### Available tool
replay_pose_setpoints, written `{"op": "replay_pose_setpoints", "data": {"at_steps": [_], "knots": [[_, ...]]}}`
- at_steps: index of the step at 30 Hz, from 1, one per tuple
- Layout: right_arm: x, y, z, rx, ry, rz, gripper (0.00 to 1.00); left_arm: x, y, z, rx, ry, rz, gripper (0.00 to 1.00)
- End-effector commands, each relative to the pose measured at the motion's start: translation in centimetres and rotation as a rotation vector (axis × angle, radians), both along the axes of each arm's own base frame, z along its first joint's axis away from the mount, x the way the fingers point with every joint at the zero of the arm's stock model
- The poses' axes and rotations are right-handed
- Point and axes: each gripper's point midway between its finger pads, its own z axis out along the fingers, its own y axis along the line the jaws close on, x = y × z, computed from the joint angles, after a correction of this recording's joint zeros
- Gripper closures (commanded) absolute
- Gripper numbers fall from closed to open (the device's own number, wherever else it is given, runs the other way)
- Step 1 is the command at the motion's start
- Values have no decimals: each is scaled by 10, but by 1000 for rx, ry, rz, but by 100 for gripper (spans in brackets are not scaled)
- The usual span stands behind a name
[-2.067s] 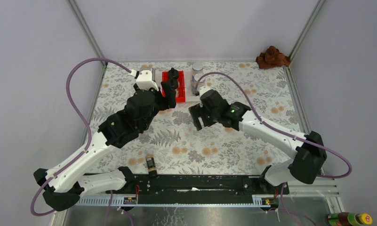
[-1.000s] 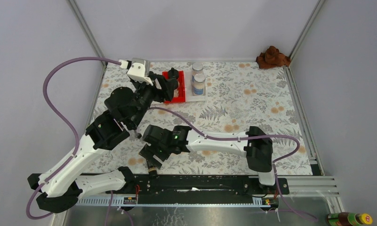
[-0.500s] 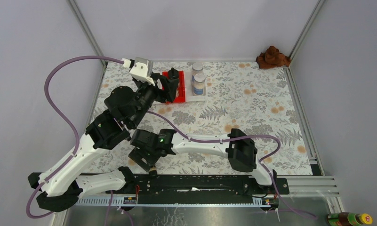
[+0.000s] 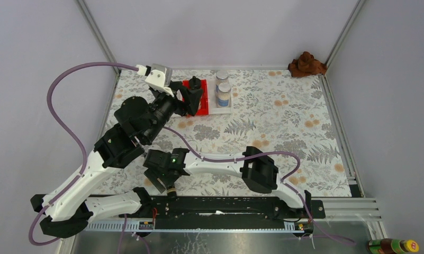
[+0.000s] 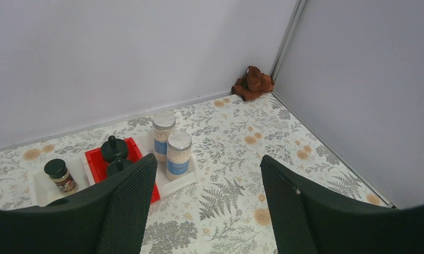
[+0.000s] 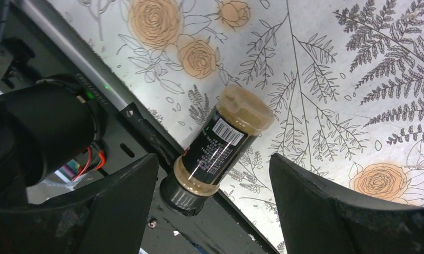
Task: Organize the condiment bottles
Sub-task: Pick up the bottle from the corner of the board.
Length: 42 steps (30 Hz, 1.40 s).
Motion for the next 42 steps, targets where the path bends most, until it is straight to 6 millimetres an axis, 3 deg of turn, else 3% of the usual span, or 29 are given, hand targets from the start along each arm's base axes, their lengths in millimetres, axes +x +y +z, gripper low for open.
{"op": "replay_pose_setpoints", "data": {"at_steps": [1,21,29,34,42], "knots": [[4,4,2,-4,-21,-71,16,-9,0,12,1,-29,-36,23],[-3,-14,-43,-90,27,-123,36,-15,-3,10,14,-39,-79,24],[-3,-22,-52,-125,23,-124,65,-14,-2,5,31,-38,-71,23],[4,-27,-53,-142,14,-133,81,-12,-4,2,37,-38,-73,23],[39,-44,-55,-139,33,-228,84,-10,-4,-1,43,-35,-63,24]]}}
